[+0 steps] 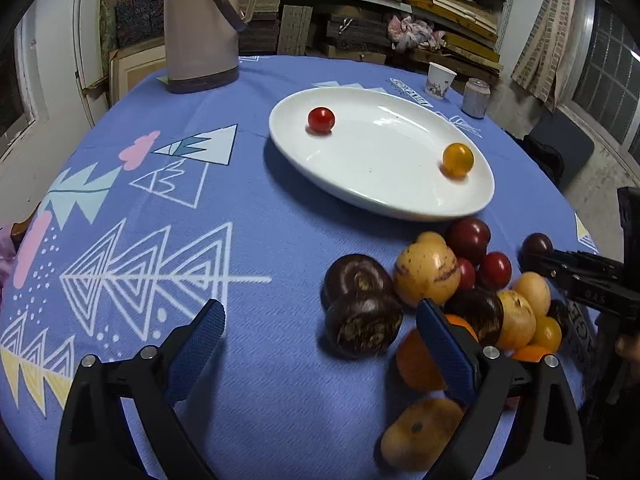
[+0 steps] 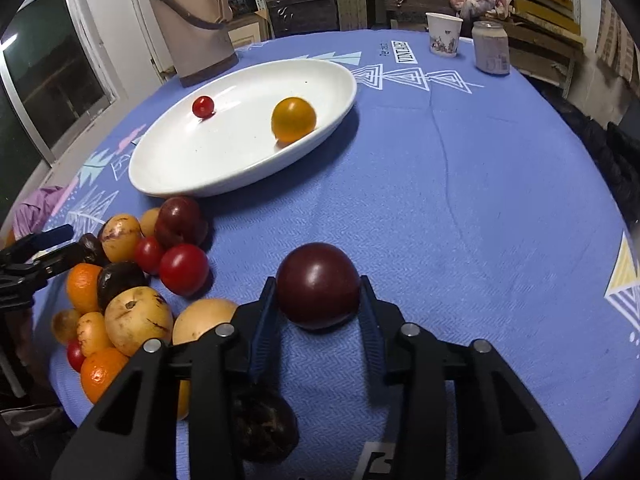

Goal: Organize fruits
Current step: 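Grasp the dark red plum with the right tool while the left tool grasps a dark mangosteen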

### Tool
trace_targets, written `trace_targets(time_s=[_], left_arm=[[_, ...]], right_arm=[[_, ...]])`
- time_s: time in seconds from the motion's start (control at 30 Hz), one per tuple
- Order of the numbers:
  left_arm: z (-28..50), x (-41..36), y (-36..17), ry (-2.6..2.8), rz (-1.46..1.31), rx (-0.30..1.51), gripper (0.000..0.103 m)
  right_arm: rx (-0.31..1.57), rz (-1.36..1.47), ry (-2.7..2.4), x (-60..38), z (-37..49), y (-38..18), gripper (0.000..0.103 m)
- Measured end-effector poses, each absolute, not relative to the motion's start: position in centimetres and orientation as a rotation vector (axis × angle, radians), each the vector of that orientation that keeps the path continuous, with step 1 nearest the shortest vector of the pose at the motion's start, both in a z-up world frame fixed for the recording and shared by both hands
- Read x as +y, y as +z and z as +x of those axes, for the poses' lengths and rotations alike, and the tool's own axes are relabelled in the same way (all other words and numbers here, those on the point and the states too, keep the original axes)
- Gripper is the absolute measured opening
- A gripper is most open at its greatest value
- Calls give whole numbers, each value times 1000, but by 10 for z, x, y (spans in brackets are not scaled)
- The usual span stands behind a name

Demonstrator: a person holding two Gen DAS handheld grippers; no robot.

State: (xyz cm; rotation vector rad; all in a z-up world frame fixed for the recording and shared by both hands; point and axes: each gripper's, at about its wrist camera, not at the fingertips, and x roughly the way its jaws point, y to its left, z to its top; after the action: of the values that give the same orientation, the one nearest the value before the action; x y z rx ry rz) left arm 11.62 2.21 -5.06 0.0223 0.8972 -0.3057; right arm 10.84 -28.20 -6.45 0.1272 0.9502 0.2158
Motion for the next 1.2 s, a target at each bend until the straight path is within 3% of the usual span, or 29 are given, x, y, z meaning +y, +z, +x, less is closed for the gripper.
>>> trace_targets(time_s=[0.1, 0.2, 0.27, 0.3, 0.5, 0.67, 0.8, 0.9, 0.93, 0.97, 1.2], left_arm=[[121, 21, -54, -304, 7, 909, 94], [125, 21, -59, -357, -44, 943, 69], [124, 22, -60, -406, -93, 954, 38], [123, 21, -59, -416, -98, 953, 35], [111, 22, -59, -406, -129, 956, 36], [100, 30, -59, -318, -128, 955, 61], [95, 37, -60, -330, -138, 946, 61], [90, 39, -61, -394, -129, 924, 48], [88, 39, -61, -417, -133, 921, 35], [86, 38, -62, -429, -126, 920, 29], [77, 42, -65, -428, -82, 918, 24]], right_arm=[[946, 123, 222, -282, 107, -64, 39], [942, 130, 226, -283, 107, -64, 40], [942, 126, 225, -282, 107, -64, 40], [943, 125, 224, -281, 107, -63, 39], [942, 137, 234, -279, 103, -63, 38], [945, 127, 228, -277, 101, -62, 38], [946, 129, 227, -277, 102, -62, 38], [947, 126, 226, -276, 102, -62, 38], [948, 126, 226, -277, 102, -62, 38], [949, 126, 226, -277, 102, -62, 38], [946, 126, 225, -278, 102, -62, 38]])
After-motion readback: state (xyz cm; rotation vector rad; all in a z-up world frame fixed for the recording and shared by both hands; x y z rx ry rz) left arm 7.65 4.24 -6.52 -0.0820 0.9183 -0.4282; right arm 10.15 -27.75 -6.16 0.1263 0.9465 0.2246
